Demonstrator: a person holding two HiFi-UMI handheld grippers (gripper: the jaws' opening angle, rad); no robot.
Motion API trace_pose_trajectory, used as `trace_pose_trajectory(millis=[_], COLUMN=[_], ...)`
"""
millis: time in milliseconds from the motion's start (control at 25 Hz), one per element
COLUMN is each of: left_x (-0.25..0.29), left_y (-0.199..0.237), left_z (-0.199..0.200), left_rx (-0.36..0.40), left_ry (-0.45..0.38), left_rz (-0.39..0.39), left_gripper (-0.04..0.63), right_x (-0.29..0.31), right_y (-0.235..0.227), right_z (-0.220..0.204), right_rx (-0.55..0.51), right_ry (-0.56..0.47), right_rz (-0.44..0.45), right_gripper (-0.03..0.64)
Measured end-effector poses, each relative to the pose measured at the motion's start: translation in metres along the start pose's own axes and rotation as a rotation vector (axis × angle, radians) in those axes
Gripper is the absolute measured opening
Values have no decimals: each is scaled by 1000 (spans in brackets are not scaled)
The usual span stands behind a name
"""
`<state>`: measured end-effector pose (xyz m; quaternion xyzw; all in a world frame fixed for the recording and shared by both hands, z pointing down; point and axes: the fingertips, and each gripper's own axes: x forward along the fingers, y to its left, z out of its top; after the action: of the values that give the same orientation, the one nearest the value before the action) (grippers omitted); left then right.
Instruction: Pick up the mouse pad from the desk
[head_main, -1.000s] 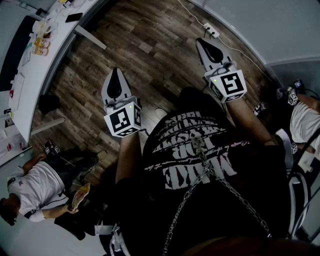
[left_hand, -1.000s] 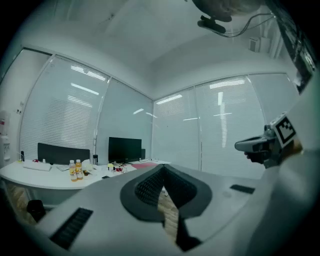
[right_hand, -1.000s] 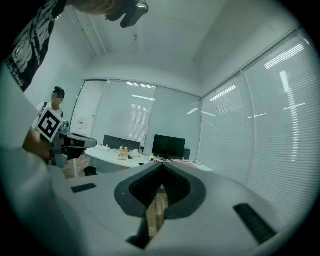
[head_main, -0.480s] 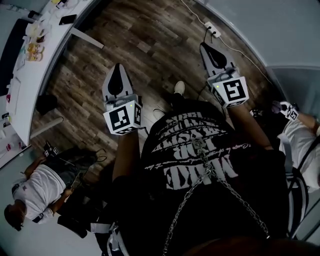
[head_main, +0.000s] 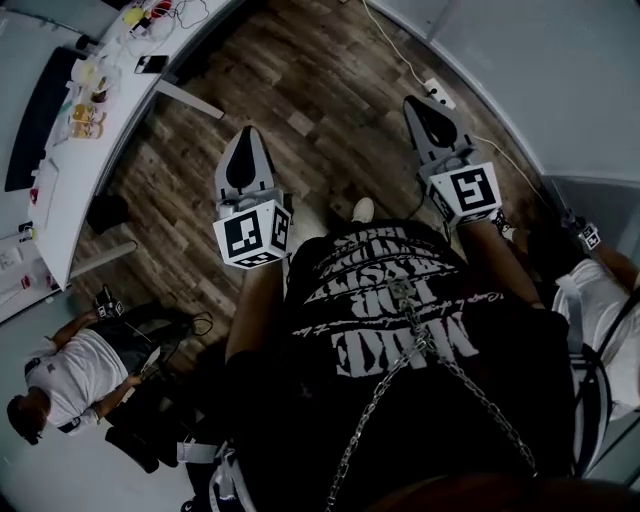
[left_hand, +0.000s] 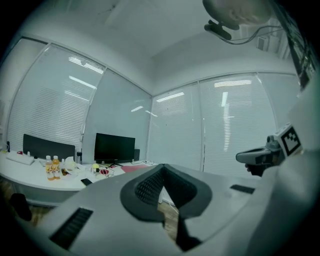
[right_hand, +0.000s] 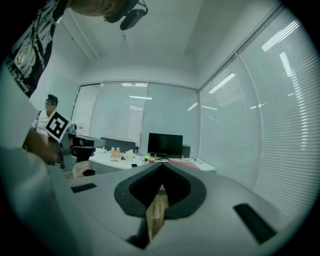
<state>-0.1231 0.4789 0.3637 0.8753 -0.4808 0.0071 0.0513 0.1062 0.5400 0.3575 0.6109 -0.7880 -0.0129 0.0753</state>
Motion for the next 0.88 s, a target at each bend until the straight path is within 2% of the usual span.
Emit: trace_pose_trajectory(millis=[120,400,560,880], left_x=[13,37,48,90], left_y=[-9,-18,-20,-8], left_z=[0,6,7,-9], left_rx=[-8,36,51,21], left_ry=[-5,5,8,15], left_rz=[28,34,12,-49], left_gripper=[6,6,6,6], right_x=[11,22,32,63], right_y=[-19,-37,-41,-57], right_z=[-2,-13,-14,-30], right_rx=[16,60,73,82], right_ry=[-6,1,7,47], right_rz=[21,52,44,-12], right_gripper=[-6,-6,-6,-6])
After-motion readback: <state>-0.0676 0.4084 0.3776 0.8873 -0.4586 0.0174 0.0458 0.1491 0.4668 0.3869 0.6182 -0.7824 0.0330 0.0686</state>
